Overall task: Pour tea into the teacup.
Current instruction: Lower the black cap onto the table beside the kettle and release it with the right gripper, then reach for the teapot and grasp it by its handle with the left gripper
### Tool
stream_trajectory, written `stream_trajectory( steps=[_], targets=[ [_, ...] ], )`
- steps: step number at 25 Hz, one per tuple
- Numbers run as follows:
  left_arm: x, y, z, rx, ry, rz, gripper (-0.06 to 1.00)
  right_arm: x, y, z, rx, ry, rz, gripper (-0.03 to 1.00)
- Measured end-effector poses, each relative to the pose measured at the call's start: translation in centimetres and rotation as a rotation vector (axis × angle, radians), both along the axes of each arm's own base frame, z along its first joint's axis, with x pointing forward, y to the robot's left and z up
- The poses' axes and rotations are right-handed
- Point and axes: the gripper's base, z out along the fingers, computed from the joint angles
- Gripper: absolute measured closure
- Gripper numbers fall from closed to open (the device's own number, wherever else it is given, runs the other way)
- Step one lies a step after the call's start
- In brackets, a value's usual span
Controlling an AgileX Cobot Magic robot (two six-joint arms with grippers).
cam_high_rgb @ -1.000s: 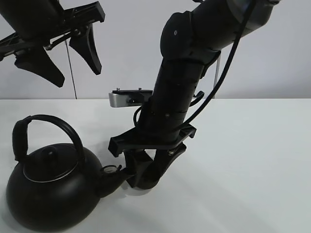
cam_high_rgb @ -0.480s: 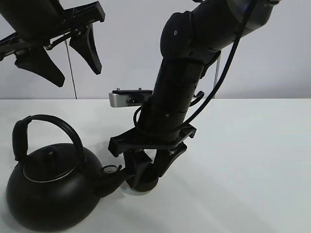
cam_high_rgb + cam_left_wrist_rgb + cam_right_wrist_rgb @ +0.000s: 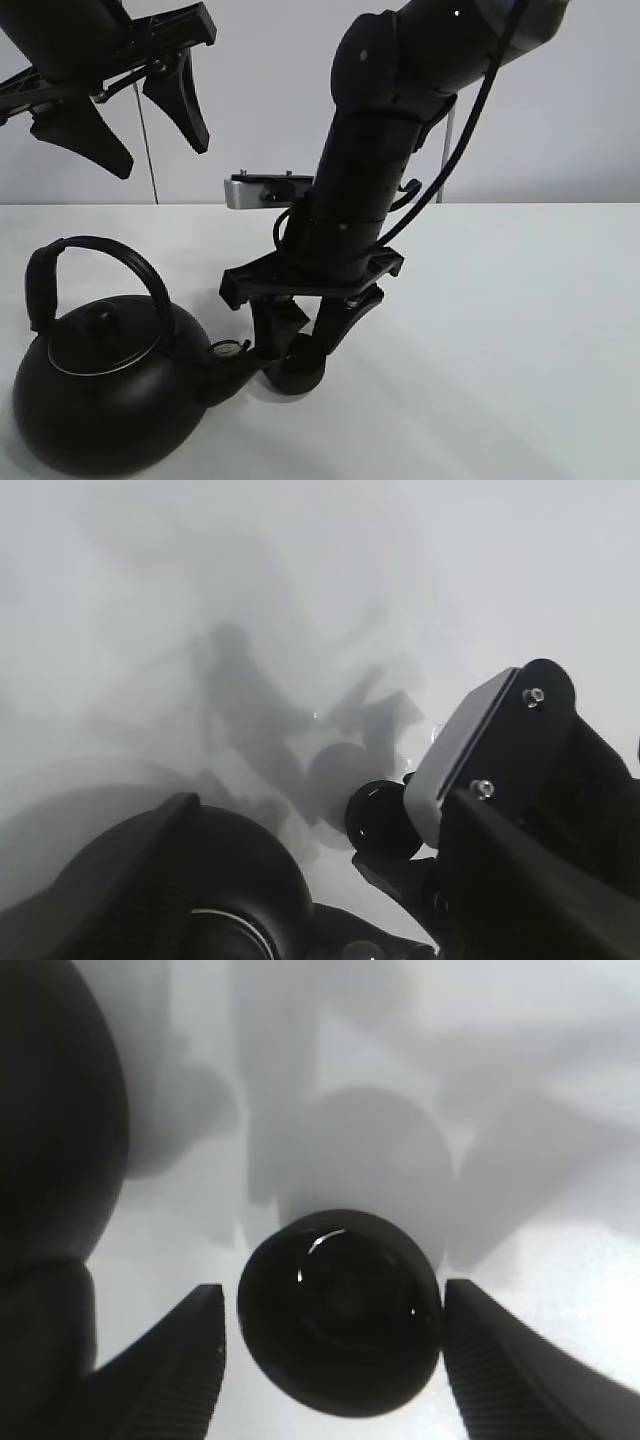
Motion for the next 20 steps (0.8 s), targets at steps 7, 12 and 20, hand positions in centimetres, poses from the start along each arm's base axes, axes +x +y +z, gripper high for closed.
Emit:
stream_trajectory(
  steps=[7, 12, 20],
  targets=[
    [0.0, 0.0, 0.0, 0.0, 0.0, 0.0, 0.46, -0.2, -0.1, 2.3, 0.026, -0.031, -0.02, 0.54],
    [0.0, 0.0, 0.0, 0.0, 0.0, 0.0, 0.46, -0.2, -1.2, 2.9, 0.005, 0.015, -0.047, 0.54],
    [0.0, 0.0, 0.0, -0.001, -0.003, 0.001, 0.46, 0.5, -4.1, 3.1, -0.055, 0.099, -0.098, 0.54]
  ],
)
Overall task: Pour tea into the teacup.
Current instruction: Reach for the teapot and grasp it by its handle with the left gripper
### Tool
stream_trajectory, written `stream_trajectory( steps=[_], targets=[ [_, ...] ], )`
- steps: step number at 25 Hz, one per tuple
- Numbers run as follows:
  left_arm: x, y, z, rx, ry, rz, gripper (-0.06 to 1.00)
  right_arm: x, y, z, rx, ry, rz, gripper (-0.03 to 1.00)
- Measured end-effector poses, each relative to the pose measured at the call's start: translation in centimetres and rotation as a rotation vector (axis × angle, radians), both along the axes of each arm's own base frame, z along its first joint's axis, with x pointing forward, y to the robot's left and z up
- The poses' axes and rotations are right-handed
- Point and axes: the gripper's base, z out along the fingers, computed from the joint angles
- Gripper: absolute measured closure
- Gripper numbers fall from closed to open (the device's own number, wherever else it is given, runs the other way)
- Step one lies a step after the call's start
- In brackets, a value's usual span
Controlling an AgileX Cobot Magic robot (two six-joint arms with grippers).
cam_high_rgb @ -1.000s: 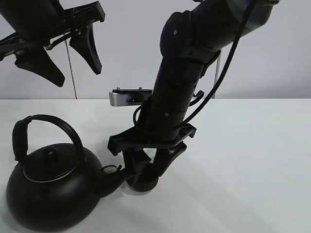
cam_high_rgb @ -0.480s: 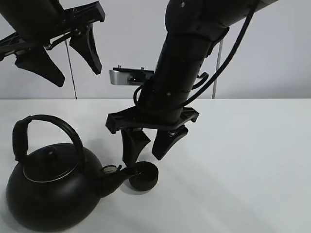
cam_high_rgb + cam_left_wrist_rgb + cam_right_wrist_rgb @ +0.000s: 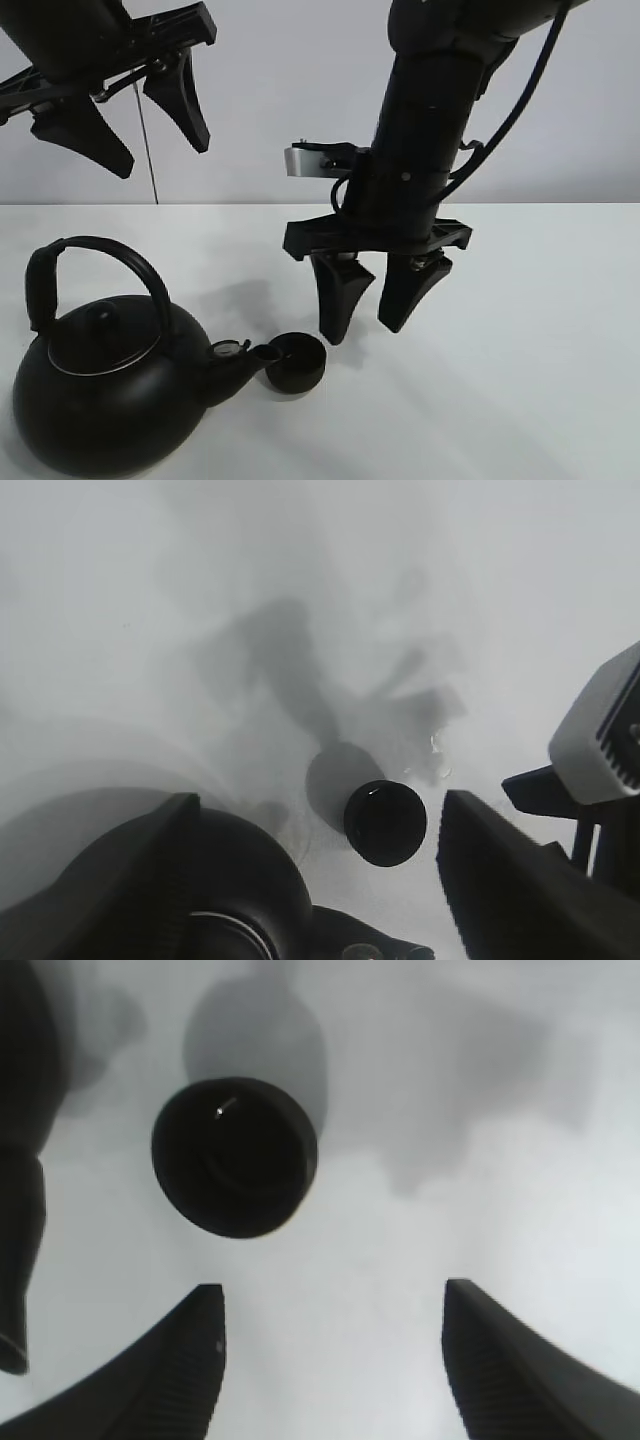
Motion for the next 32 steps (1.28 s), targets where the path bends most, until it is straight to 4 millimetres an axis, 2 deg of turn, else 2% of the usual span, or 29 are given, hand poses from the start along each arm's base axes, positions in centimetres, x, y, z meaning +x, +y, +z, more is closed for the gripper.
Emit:
stream_trajectory(
  steps=[6, 13, 21, 25, 32],
  targets=[
    [0.0, 0.0, 0.0, -0.001, -0.003, 0.001, 0.46, -0.1, -2.4, 1.4, -0.092, 0.029, 0.018, 0.54],
    [0.1, 0.0, 0.0, -0.003, -0.007, 0.002, 0.46, -0.2, -5.4, 5.8, -0.136, -0.045, -0.054, 0.54],
    [0.1, 0.0, 0.0, -0.003, -0.01, 0.003, 0.46, -2.0, -6.2, 10.3, -0.096, -0.109, -0.095, 0.54],
    [0.1, 0.0, 0.0, -0.003, -0.01, 0.003, 0.46, -2.4, -6.3, 11.2, -0.076, -0.126, -0.105, 0.54],
    [0.1, 0.0, 0.1, -0.004, -0.012, 0.004, 0.46, -2.5, -6.3, 11.4, -0.068, -0.128, -0.113, 0.54]
  ],
)
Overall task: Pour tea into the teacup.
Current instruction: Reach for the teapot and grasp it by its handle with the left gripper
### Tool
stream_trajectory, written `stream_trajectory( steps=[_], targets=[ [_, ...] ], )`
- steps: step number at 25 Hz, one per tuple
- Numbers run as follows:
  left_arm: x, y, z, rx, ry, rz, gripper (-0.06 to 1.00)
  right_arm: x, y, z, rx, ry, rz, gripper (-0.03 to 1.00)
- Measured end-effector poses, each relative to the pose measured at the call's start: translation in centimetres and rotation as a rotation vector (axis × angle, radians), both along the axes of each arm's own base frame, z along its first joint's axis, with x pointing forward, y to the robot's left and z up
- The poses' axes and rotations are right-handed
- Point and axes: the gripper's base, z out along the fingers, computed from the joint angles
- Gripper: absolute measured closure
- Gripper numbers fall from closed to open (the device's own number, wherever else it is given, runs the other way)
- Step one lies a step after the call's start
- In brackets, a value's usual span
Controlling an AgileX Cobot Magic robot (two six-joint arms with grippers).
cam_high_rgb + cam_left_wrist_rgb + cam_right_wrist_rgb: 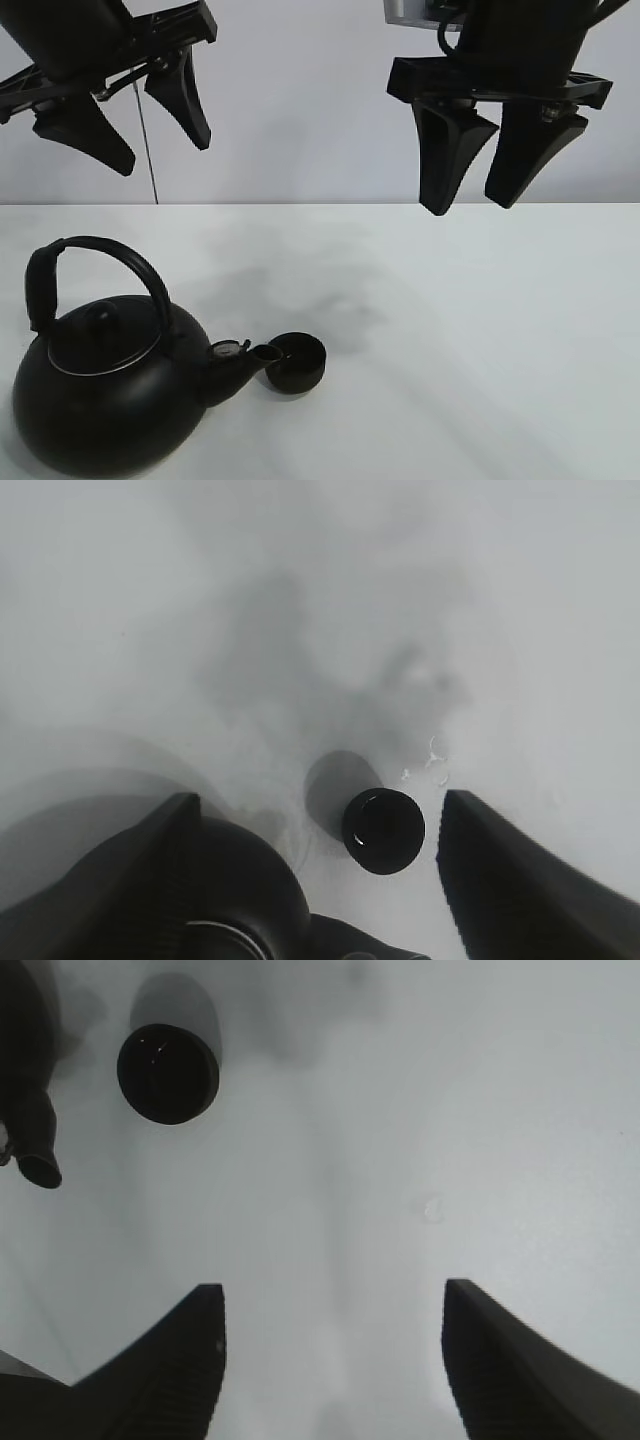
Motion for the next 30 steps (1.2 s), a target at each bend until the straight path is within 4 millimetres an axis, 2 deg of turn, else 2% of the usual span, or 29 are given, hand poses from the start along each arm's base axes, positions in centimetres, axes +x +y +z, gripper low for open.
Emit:
stream_trajectory(
  steps=[23, 30],
  targets=[
    [0.03, 0.0, 0.01, -0.001, -0.004, 0.001, 0.46, 0.01, 0.01, 0.0, 0.001, -0.001, -0.003, 0.54],
    [0.33, 0.75, -0.15, 0.122, -0.064, -0.06, 0.47, 0.02, 0.01, 0.0, 0.001, -0.001, -0.003, 0.54]
  ],
)
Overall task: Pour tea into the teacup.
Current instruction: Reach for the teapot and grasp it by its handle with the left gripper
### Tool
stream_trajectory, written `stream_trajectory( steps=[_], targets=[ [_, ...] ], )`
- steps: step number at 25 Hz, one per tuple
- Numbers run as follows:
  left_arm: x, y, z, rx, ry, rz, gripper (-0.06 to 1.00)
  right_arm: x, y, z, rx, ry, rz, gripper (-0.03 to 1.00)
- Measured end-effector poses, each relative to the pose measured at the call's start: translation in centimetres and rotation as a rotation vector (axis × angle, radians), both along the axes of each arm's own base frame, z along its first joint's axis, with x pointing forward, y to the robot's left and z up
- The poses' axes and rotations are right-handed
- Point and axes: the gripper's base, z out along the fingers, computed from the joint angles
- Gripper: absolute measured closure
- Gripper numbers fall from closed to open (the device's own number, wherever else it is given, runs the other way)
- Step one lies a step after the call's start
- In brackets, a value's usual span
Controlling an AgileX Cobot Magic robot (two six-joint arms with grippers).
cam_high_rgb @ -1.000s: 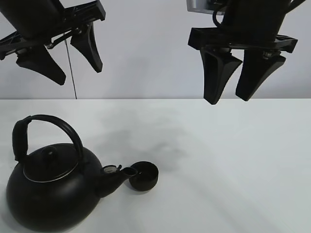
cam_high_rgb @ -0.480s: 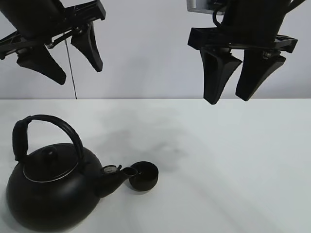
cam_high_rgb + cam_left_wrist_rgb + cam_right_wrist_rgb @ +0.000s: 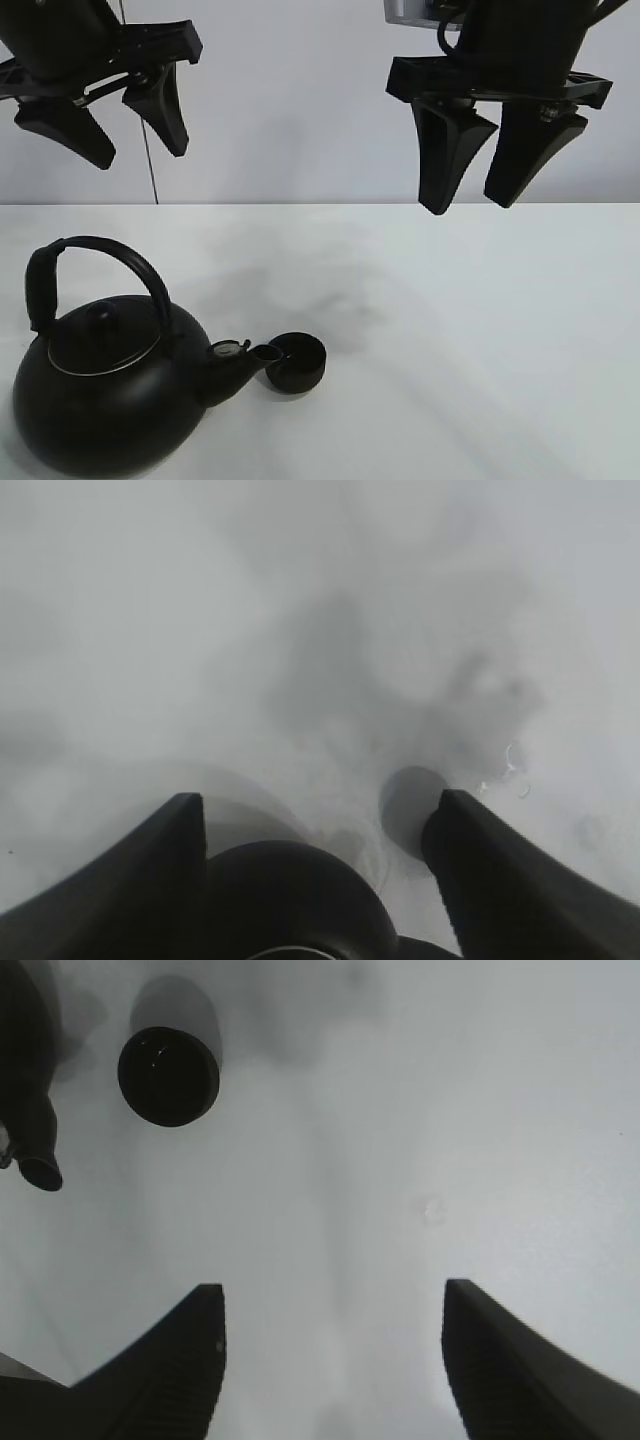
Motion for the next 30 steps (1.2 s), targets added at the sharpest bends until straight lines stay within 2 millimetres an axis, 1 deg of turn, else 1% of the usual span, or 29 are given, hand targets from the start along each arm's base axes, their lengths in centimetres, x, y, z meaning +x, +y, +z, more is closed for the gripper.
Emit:
stream_trajectory(
  steps=[4, 7, 8, 10, 13, 16, 17, 20, 24, 30],
  targets=[
    [0.4, -0.1, 0.3, -0.022, -0.048, 0.003, 0.46, 0.0, 0.0, 0.0, 0.0, -0.001, 0.0, 0.54],
    [0.3, -0.2, 1.3, -0.046, -0.111, -0.037, 0.41, 0.0, 0.0, 0.0, 0.001, -0.001, -0.001, 0.54],
    [0.1, -0.2, 1.9, -0.058, -0.136, -0.05, 0.39, 0.0, 0.0, 0.0, 0.001, -0.001, -0.001, 0.54],
    [-0.4, -0.2, 3.1, -0.069, -0.18, -0.092, 0.37, 0.0, 0.0, 0.0, 0.001, -0.002, -0.001, 0.54],
    [-1.5, 0.0, 5.1, -0.081, -0.252, -0.151, 0.36, 0.1, 0.0, 0.0, 0.003, -0.006, -0.002, 0.54],
    [-3.0, 0.7, 6.2, -0.076, -0.346, -0.198, 0.35, 0.1, 0.0, 0.0, 0.003, -0.007, -0.002, 0.54],
    [-3.6, 1.0, 6.3, -0.076, -0.381, -0.206, 0.35, 0.1, 0.0, 0.0, 0.004, -0.008, -0.002, 0.54],
    [-5.8, 2.1, 5.9, -0.095, -0.481, -0.192, 0.35, 0.1, 0.1, 0.0, 0.007, -0.016, -0.003, 0.54],
    [-8.7, 3.8, 4.7, -0.095, -0.587, -0.158, 0.35, 0.2, 0.1, 0.0, 0.009, -0.022, -0.004, 0.54],
    [-12.0, 5.8, 2.4, -0.063, -0.672, -0.126, 0.35, 0.2, 0.1, 0.0, 0.009, -0.022, -0.004, 0.54]
  ],
)
